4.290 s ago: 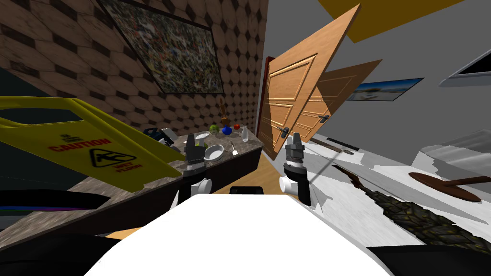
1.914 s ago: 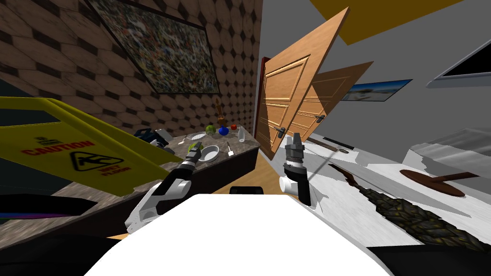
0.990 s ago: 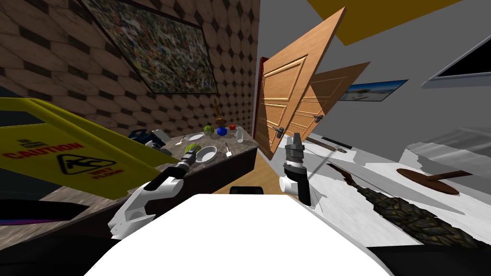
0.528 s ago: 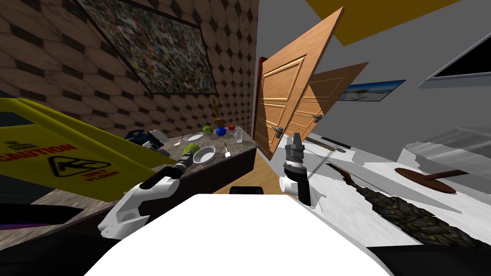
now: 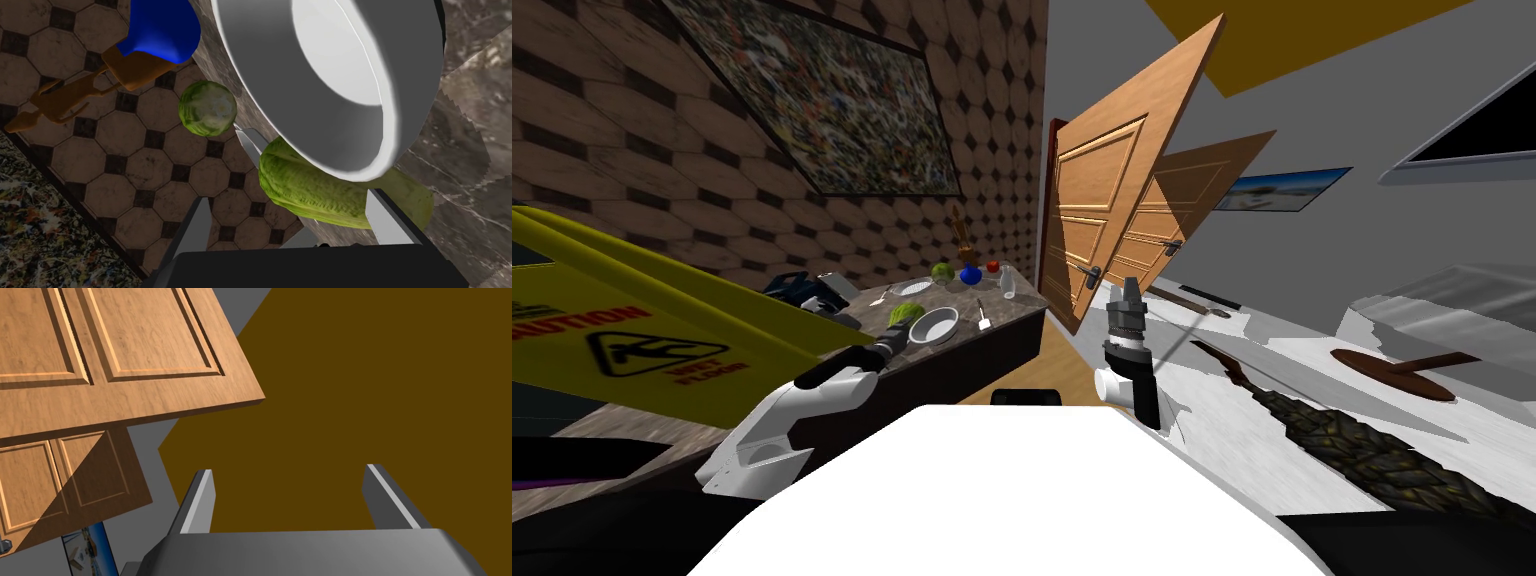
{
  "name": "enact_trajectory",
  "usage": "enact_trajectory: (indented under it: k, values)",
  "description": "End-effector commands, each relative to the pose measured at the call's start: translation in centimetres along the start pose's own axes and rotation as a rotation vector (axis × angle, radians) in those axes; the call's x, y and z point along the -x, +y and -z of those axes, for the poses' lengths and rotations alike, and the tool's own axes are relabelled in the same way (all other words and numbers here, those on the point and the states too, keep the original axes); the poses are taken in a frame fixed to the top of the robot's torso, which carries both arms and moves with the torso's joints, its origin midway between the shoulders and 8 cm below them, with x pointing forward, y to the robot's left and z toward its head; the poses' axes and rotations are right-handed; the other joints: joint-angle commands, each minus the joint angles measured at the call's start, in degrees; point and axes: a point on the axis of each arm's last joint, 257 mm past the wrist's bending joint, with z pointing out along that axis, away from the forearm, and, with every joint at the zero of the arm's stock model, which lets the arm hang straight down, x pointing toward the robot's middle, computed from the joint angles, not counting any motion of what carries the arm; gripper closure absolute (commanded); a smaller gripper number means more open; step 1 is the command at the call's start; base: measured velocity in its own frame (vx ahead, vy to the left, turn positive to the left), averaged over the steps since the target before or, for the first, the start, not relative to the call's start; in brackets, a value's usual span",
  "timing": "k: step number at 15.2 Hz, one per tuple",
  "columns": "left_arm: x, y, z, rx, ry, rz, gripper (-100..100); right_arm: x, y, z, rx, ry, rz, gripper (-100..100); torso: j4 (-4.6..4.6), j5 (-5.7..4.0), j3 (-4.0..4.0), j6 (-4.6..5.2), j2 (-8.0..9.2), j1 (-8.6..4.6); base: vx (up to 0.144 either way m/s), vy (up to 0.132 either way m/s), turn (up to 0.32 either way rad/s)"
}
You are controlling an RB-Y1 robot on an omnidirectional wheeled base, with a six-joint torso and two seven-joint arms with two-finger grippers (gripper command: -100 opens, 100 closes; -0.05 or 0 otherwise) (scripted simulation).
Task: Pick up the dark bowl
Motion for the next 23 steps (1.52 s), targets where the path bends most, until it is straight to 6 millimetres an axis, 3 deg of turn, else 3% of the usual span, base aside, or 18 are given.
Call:
enact_trajectory:
  k: [1,6,23]
  values:
    - [0.2,1.1,-0.1,0.046,0.002,0.004,-100,0.0,0.0,0.0,0.0,0.0,0.0,0,0.0,0.0,0.0,0.0,0.0,0.0,0.019,-0.02,-0.012]
    - [1.9,3.1,0.2,0.135,-0.006,0.032,-100,0.0,0.0,0.0,0.0,0.0,0.0,0,0.0,0.0,-0.01,0.0,-0.01,0.0,0.023,-0.022,-0.018]
    - [3.7,9.7,2.4,0.427,0.011,0.101,-100,0.0,0.0,0.0,0.0,0.0,0.0,0,-0.02,0.0,-0.05,0.0,-0.08,-0.03,0.028,-0.022,-0.02]
